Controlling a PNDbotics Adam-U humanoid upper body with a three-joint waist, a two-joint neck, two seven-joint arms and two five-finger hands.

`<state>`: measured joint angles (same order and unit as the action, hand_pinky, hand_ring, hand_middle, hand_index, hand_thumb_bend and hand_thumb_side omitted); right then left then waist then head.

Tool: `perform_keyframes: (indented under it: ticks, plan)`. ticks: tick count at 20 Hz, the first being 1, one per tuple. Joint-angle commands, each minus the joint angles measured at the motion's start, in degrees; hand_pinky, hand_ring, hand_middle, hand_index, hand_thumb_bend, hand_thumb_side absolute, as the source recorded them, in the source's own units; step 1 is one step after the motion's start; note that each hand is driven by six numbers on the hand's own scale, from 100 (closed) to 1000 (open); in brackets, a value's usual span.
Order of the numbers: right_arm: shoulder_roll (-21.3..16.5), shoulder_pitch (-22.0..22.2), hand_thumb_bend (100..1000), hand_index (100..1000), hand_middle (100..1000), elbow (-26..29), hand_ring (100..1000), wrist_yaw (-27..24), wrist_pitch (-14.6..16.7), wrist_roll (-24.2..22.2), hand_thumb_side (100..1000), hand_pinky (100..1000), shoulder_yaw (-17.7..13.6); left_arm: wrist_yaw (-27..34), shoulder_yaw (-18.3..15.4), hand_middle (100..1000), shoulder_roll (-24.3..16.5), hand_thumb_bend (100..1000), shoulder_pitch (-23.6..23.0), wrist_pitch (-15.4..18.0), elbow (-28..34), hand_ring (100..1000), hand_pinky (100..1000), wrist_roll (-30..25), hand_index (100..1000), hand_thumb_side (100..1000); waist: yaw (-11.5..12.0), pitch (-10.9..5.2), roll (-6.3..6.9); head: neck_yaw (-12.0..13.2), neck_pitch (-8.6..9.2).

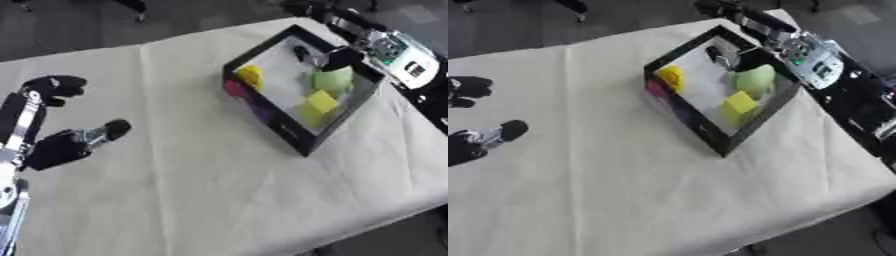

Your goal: Pick up the objects with one hand, pass them to the other hand, and then place them into the box on the other side of the table.

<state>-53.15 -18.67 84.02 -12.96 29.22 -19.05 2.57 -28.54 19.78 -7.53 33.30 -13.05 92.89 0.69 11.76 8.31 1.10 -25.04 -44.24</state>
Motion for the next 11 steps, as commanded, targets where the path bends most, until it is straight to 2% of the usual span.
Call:
perform_keyframes:
  ticks: [1,2,3,4,6,8,11]
  plan:
    - [-0.01,1.69,100,1000,1000,9.76,1000,-15.81,-10.03,-8.24,493,1000,-3.93,4.19,-4.42,665,-3.98,714,-0.24,-0.46,2.69,764,737,7.63,752,613,-0.05,-0.13,0.12,2.5,0.12]
    - [0.59,2.84,100,1000,1000,13.1,1000,-20.31,-13.14,-10.41,504,1000,-5.53,5.93,-6.15,689,-5.54,650,-0.88,-0.45,3.12,774,740,10.38,757,604,-0.1,-0.17,0.09,3.54,0.12]
    - [1.12,3.99,100,1000,1000,16.03,1000,-23.95,-15.89,-12.03,506,1000,-7.05,7.69,-7.75,692,-7.0,634,-1.53,-0.21,3.49,775,741,12.83,758,605,-0.16,-0.2,0.06,4.44,0.12]
    - [1.77,5.14,100,1000,1000,18.43,1000,-26.79,-18.36,-13.28,521,1000,-8.35,9.2,-9.45,714,-8.45,552,-2.25,0.26,3.79,785,749,15.09,771,639,-0.12,-0.24,0.03,5.34,0.12]
    - [3.44,7.29,100,1000,1000,22.41,1000,-31.31,-22.59,-15.29,529,1000,-10.51,11.73,-13.06,732,-11.22,542,-4.06,1.52,4.03,794,751,19.23,788,663,-0.08,-0.32,-0.08,6.91,0.12]
    - [5.37,9.22,100,1000,1000,25.26,1000,-34.89,-25.18,-16.8,529,1000,-12.09,13.7,-16.9,741,-13.04,541,-6.01,2.32,3.93,799,750,22.68,793,647,0.08,-0.34,-0.27,8.24,0.12]
    - [7.58,11.16,100,1000,1000,27.67,1000,-37.36,-26.79,-17.42,534,1000,-13.8,16.2,-21.21,745,-14.06,565,-8.11,3.24,3.96,802,747,26.96,790,613,0.33,-0.35,-0.52,9.61,0.12]
